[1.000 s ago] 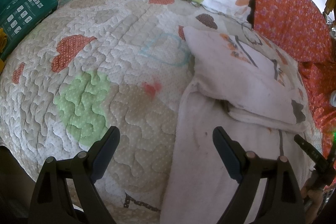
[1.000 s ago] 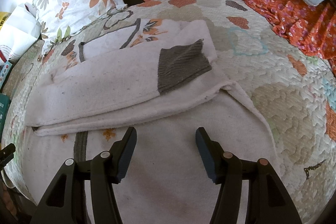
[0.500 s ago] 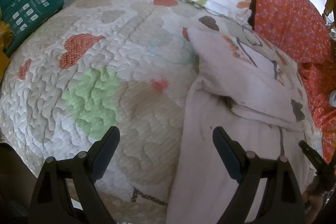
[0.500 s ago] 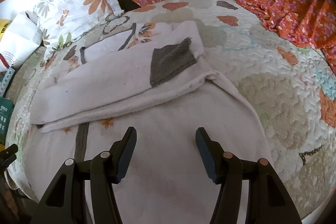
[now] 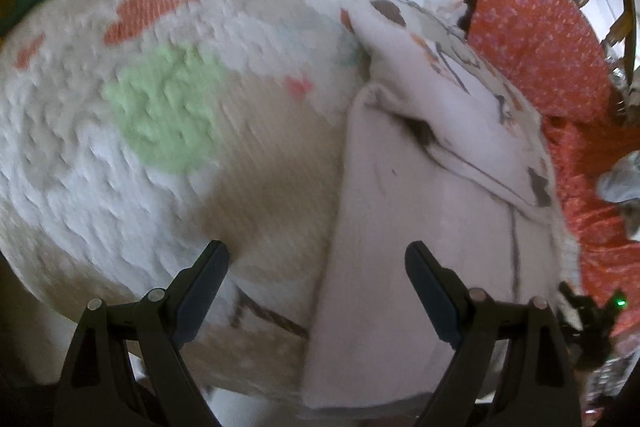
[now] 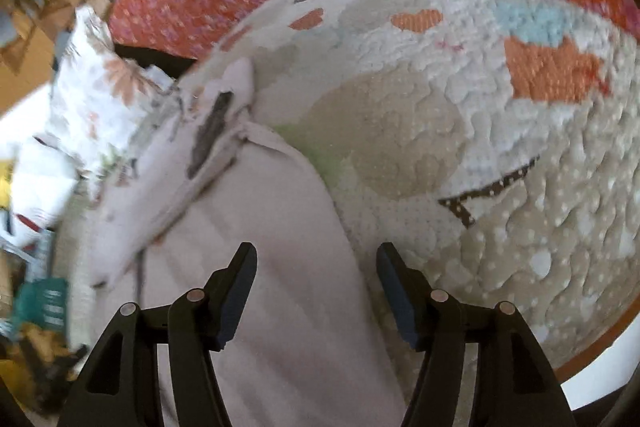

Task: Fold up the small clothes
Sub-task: 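Grasp the shirt hem with both tools and fold it up toward the collar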

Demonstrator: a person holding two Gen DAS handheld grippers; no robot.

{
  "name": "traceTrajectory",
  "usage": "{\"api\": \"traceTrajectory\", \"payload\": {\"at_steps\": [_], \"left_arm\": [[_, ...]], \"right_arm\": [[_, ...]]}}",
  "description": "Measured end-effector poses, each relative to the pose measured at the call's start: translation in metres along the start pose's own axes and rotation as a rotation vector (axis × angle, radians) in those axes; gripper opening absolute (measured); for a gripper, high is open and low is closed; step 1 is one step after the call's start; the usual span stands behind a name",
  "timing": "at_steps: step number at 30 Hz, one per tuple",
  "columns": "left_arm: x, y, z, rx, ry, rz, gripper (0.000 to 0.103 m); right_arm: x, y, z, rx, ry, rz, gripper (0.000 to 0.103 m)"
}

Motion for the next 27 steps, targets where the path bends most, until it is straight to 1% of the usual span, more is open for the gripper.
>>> {"api": "traceTrajectory", "payload": {"at_steps": [3,6,8,10,16,22,27], "left_arm": [[0.007,0.002,-0.011,-0.010,-0.007,-0.042,0.089],[0.012,0.001,-0.023,-0.002,0.006,-0.046,0.089],[0.013,0.002,-0.030,-0.017,-0.001,-0.076,0.089],[0.012,0.005,-0.038,-0.033,-0.022,-0.110,0.089],[0.013,0.009,-0.061,-0.063,-0.020,-0.127,0.089],[0.012,0.022,-0.094,-0.149,-0.047,-0.146,0.089],[0.017,0.031,-0.113,-0.202,-0.038,-0.134,0.089]], "right_arm": [[0.005,0.001,-0.008,-0.065,0.035,0.077,0.067],[0.012,0.001,-0.018,-0.137,0.101,0.174,0.067],[0.017,0.005,-0.026,-0.199,0.152,0.239,0.067],[0.019,0.004,-0.038,-0.232,0.161,0.278,0.067],[0.024,-0.003,-0.060,-0.271,0.150,0.300,0.067],[0.029,-0.011,-0.073,-0.283,0.137,0.292,0.067],[0.032,-0.013,-0.089,-0.305,0.130,0.283,0.067]]}}
Point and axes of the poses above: each gripper's, at about its wrist camera, not at the fingertips, and y roughly the way its jaws point, x to its right, z to its top, the point moved 3 cm from there along y, roughly the way its jaws point, and after that the axes turned 10 degrees about y, right-handed, at the moved point
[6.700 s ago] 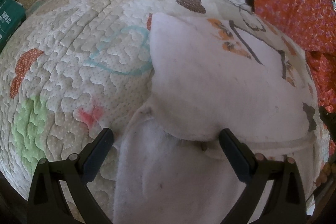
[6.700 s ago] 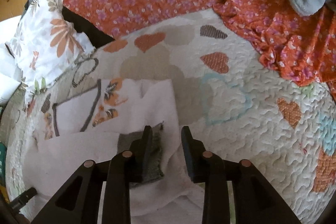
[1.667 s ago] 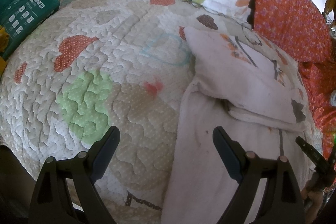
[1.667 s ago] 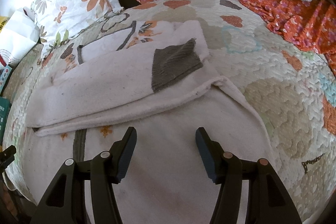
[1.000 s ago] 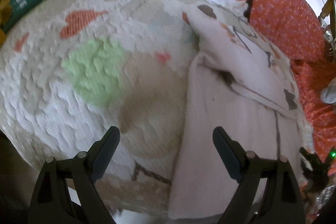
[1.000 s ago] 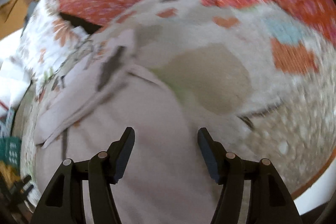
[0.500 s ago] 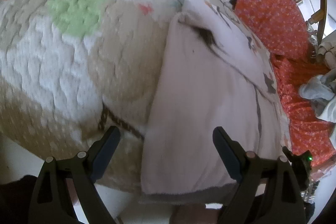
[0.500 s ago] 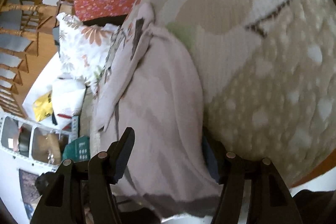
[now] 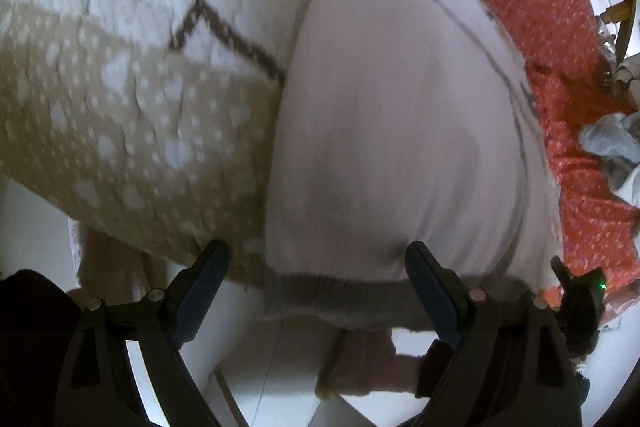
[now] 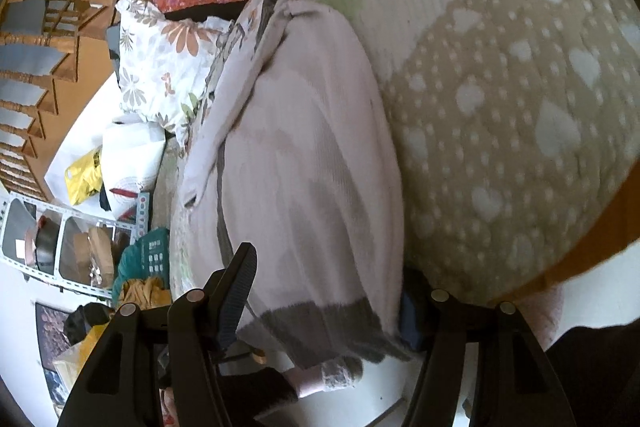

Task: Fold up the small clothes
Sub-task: 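Grasp the shirt hem with both tools and fold it up toward the collar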

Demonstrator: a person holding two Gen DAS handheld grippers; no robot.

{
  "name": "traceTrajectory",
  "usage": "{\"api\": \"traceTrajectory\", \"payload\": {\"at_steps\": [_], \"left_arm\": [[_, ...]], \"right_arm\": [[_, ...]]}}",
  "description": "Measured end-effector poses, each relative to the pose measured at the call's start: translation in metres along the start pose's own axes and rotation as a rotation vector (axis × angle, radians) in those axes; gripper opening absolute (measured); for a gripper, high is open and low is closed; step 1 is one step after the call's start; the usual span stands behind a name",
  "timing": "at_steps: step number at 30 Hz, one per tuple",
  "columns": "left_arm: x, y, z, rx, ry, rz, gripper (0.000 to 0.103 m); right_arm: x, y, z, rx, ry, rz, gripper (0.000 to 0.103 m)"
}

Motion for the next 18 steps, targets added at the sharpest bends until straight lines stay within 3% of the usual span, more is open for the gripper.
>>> {"api": "traceTrajectory", "payload": {"at_steps": [2,4,5,6,7,9,11,15,18], "left_arm": [[0.003,0.002,-0.004,-0.016,0.013,-0.001,0.087],[0.006,0.003,-0.009,-0.031,0.030,0.001,0.064],[0.008,0.003,-0.012,-0.041,0.040,0.008,0.057],[0.010,0.003,-0.014,-0.047,0.047,0.010,0.041],[0.011,0.002,-0.015,-0.050,0.051,0.008,0.027],[0.014,-0.004,-0.018,-0.052,0.055,-0.020,0.009],[0.021,-0.010,-0.018,-0.038,0.054,-0.030,0.009],[0.023,-0.042,-0.015,0.023,0.014,-0.121,0.009],[0.020,-0.065,0.001,0.076,-0.018,-0.185,0.009]], "right_arm": [[0.002,0.002,-0.007,-0.009,0.001,-0.010,0.067],[0.003,0.003,-0.015,-0.011,-0.011,-0.031,0.067],[0.004,0.003,-0.018,-0.008,-0.020,-0.041,0.067],[0.003,0.003,-0.021,-0.008,-0.034,-0.057,0.067],[0.003,0.003,-0.024,-0.010,-0.045,-0.075,0.063],[0.003,0.005,-0.029,-0.009,-0.079,-0.136,0.049],[0.002,0.007,-0.031,-0.017,-0.102,-0.175,0.022],[-0.013,-0.004,-0.033,-0.002,-0.157,-0.168,0.016],[-0.032,-0.015,-0.027,-0.002,-0.173,-0.112,0.014]]}}
Point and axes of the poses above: each gripper's, at about its wrist camera, not at the fingertips, and y roughly the way its jaws point, x to its right, z to its top, the point moved 3 cm from there along y, roughly the way its jaws point, and after that the axes turned 10 degrees about y, right-handed, at the moved point
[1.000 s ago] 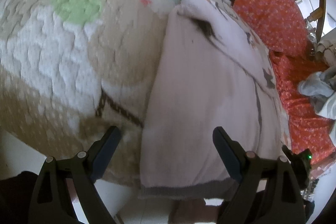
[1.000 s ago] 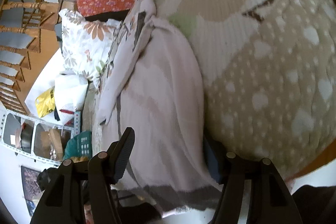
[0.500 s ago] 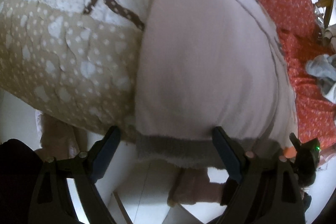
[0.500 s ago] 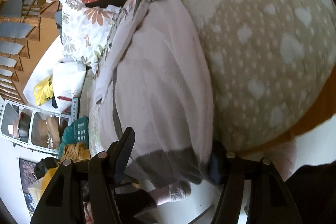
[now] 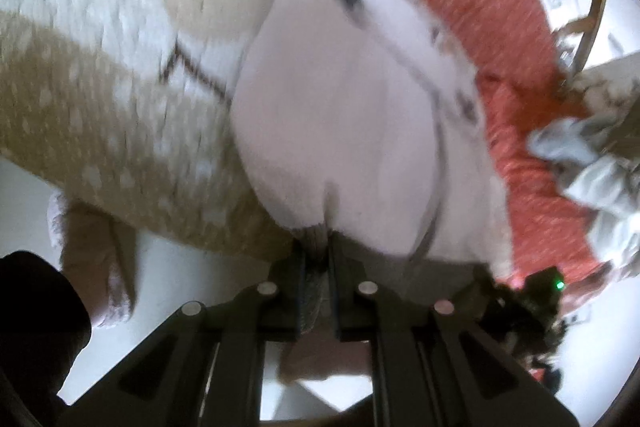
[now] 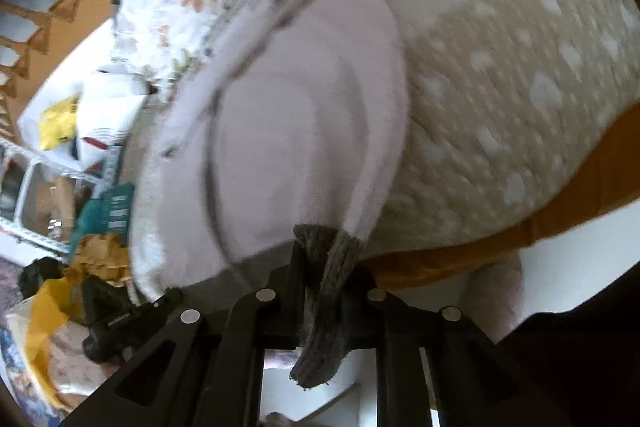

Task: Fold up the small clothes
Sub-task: 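Grasp the shirt hem with both tools and fold it up toward the collar, then open both tools to release the hem on the collar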

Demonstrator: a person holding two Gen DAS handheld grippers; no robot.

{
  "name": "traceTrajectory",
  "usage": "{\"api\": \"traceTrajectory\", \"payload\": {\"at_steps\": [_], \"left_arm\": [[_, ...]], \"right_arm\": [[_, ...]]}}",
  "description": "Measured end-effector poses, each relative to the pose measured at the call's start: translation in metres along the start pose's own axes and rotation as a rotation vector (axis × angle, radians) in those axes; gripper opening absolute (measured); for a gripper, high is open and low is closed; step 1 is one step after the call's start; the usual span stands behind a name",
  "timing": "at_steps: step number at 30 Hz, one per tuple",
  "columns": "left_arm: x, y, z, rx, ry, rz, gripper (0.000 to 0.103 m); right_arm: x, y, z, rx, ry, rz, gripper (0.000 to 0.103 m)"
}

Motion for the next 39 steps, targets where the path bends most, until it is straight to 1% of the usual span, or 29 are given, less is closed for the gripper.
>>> {"api": "traceTrajectory", "payload": {"at_steps": [1,2,5,6,7,8,10,12,13,14,15,17,18,20,22,24,26,27,28,29,30,31,32,33,34,37,39], "left_arm": [[0.001,-0.004,0.007,0.014,-0.008,-0.016,0.009],[0.004,-0.010,0.022,0.038,-0.018,-0.039,0.009],[0.013,-0.019,0.064,0.096,-0.016,-0.069,0.008],[0.017,-0.021,0.079,0.117,-0.013,-0.079,0.008],[0.022,-0.022,0.091,0.131,-0.010,-0.082,0.008],[0.026,-0.023,0.109,0.149,-0.005,-0.082,0.008],[0.033,-0.020,0.147,0.182,0.004,-0.077,0.008],[0.037,-0.013,0.182,0.200,0.008,-0.072,0.008],[0.038,-0.008,0.197,0.208,0.008,-0.061,0.008],[0.037,-0.001,0.216,0.219,0.008,-0.041,0.008],[0.032,0.006,0.232,0.226,0.003,-0.025,0.008],[0.025,0.025,0.255,0.224,-0.010,-0.001,0.008],[0.018,0.038,0.266,0.215,-0.014,0.022,0.008],[0.008,0.062,0.278,0.185,-0.024,0.062,0.009],[-0.002,0.075,0.287,0.159,-0.043,0.081,0.009],[-0.009,0.084,0.298,0.154,-0.060,0.080,0.009],[-0.011,0.084,0.306,0.160,-0.066,0.062,0.014],[-0.009,0.084,0.311,0.167,-0.060,0.058,0.024],[-0.007,0.081,0.315,0.189,-0.050,0.069,0.045],[-0.004,0.075,0.318,0.228,-0.042,0.094,0.057],[-0.002,0.067,0.320,0.272,-0.036,0.121,0.071],[0.000,0.061,0.322,0.298,-0.031,0.140,0.075],[0.001,0.057,0.324,0.307,-0.024,0.145,0.076],[0.002,0.054,0.326,0.308,-0.021,0.140,0.077],[0.002,0.052,0.327,0.307,-0.020,0.138,0.077],[0.001,0.050,0.326,0.291,-0.026,0.182,0.077],[-0.001,0.053,0.321,0.261,-0.030,0.218,0.077]], "right_arm": [[-0.010,-0.005,0.007,0.010,-0.013,0.019,0.014],[-0.019,-0.007,0.013,0.016,-0.023,0.035,0.014],[-0.054,-0.015,0.039,0.046,-0.062,0.091,0.014],[-0.070,-0.016,0.053,0.062,-0.077,0.110,0.014],[-0.082,-0.015,0.064,0.077,-0.091,0.119,0.014],[-0.094,-0.013,0.071,0.090,-0.102,0.121,0.014],[-0.120,-0.007,0.100,0.133,-0.124,0.122,0.014],[-0.135,0.004,0.124,0.152,-0.118,0.121,0.014],[-0.142,0.014,0.142,0.161,-0.109,0.114,0.014],[-0.146,0.019,0.152,0.167,-0.101,0.106,0.014],[-0.148,0.033,0.171,0.172,-0.079,0.091,0.014],[-0.145,0.053,0.193,0.164,-0.044,0.070,0.014],[-0.141,0.070,0.207,0.149,-0.014,0.050,0.014],[-0.134,0.097,0.227,0.115,0.031,0.022,0.014],[-0.126,0.117,0.243,0.084,0.075,0.013,0.015],[-0.119,0.133,0.261,0.069,0.138,0.041,0.016],[-0.116,0.142,0.277,0.072,0.180,0.079,0.018],[-0.114,0.143,0.288,0.086,0.204,0.104,0.020],[-0.110,0.145,0.302,0.126,0.232,0.129,0.028],[-0.107,0.146,0.309,0.151,0.244,0.130,0.042],[-0.104,0.143,0.320,0.205,0.256,0.119,0.050],[-0.104,0.140,0.326,0.244,0.249,0.101,0.060],[-0.104,0.139,0.330,0.265,0.239,0.083,0.063],[-0.105,0.138,0.333,0.284,0.213,0.047,0.064],[-0.107,0.137,0.333,0.282,0.195,0.029,0.064],[-0.113,0.145,0.328,0.254,0.147,-0.006,0.064],[-0.118,0.147,0.325,0.243,0.111,-0.029,0.064]]}}
Point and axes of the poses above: each gripper's, at about its wrist camera, not at the fingertips, and y roughly the way its jaws point, x to its right, z to its top, the point moved 3 cm from there along y, roughly the way its jaws point, and after that the axes turned 10 degrees about y, right-handed, at the moved point
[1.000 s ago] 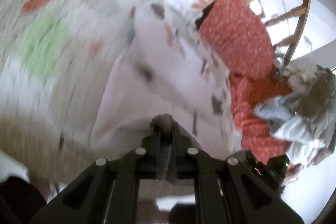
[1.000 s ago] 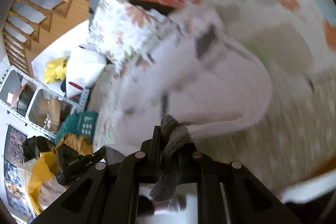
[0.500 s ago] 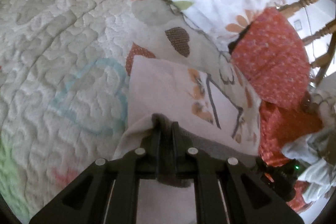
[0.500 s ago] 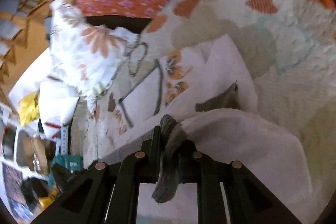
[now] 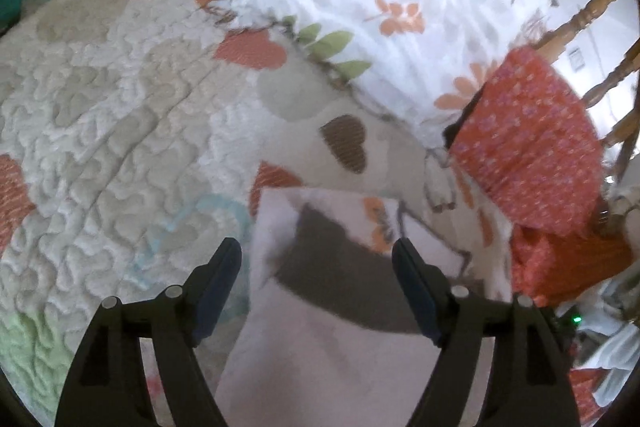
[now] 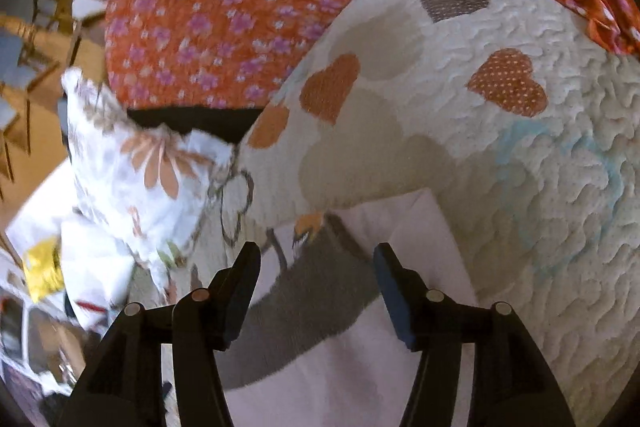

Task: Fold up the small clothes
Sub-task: 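Open both tools to release the hem on the collar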

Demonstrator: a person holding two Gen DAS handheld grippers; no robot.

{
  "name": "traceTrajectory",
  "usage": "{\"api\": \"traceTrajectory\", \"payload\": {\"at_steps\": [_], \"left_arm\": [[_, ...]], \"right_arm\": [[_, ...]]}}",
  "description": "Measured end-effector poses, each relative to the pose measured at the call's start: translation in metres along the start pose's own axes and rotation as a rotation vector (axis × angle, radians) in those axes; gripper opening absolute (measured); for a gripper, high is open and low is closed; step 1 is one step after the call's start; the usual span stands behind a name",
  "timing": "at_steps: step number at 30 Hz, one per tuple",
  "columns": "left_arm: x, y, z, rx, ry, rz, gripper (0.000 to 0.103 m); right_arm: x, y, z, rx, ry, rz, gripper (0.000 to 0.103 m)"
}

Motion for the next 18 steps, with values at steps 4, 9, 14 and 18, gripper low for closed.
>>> {"api": "traceTrajectory", "payload": {"at_steps": [4,9,14,18], "left_arm": [[0.004,0.000,-0.012,-0.038,0.043,0.045,0.077],[0.016,-0.012,-0.027,-0.027,0.187,0.156,0.077],[0.023,-0.030,-0.049,0.000,0.302,0.255,0.077],[0.027,-0.048,-0.070,0.015,0.340,0.291,0.077]], "right_arm": [[-0.017,-0.003,-0.020,-0.009,-0.094,-0.029,0.064],[-0.031,-0.003,-0.047,-0.056,-0.180,-0.058,0.064],[-0.042,-0.016,-0.073,-0.047,-0.304,-0.118,0.064],[-0.048,-0.034,-0.095,-0.029,-0.365,-0.139,0.064]]}}
Point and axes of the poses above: each gripper's, at about its wrist camera, not at the fingertips, and y roughly the way its jaws point, x to its right, z to its top, the point moved 3 cm from there along y, roughly the way its jaws point, and after that the axes turned 10 degrees about y, right-handed, at the moved point
